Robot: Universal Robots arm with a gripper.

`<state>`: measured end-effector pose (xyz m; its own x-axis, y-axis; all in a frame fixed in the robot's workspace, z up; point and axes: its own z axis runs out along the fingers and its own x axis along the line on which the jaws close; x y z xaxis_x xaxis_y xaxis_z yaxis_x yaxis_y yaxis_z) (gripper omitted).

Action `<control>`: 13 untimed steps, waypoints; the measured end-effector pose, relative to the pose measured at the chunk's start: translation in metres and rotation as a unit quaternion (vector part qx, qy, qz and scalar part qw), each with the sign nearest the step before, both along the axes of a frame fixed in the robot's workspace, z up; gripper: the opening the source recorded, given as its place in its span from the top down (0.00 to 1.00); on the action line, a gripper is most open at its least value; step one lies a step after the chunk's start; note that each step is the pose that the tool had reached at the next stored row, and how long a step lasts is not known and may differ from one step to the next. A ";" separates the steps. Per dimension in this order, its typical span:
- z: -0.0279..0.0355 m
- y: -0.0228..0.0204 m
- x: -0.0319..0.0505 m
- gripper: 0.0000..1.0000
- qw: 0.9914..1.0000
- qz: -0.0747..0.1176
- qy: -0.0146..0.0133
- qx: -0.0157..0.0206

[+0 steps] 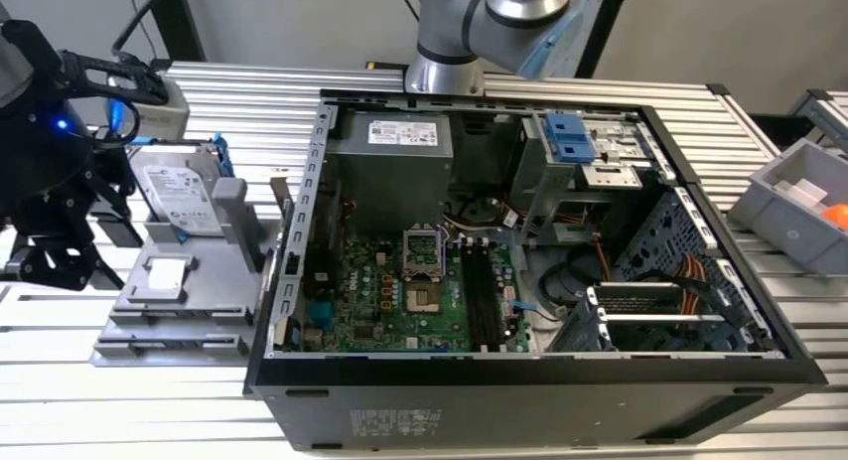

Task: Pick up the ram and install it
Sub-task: 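Pick up the ram and move it above insertion slot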

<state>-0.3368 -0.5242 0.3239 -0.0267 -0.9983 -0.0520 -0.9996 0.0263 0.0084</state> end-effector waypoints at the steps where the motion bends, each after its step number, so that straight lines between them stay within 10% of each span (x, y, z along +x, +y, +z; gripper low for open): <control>1: -0.0010 0.0001 0.0000 0.00 1.000 0.000 0.000 0.000; 13: -0.0105 0.0000 0.0026 0.00 1.000 0.000 0.000 -0.001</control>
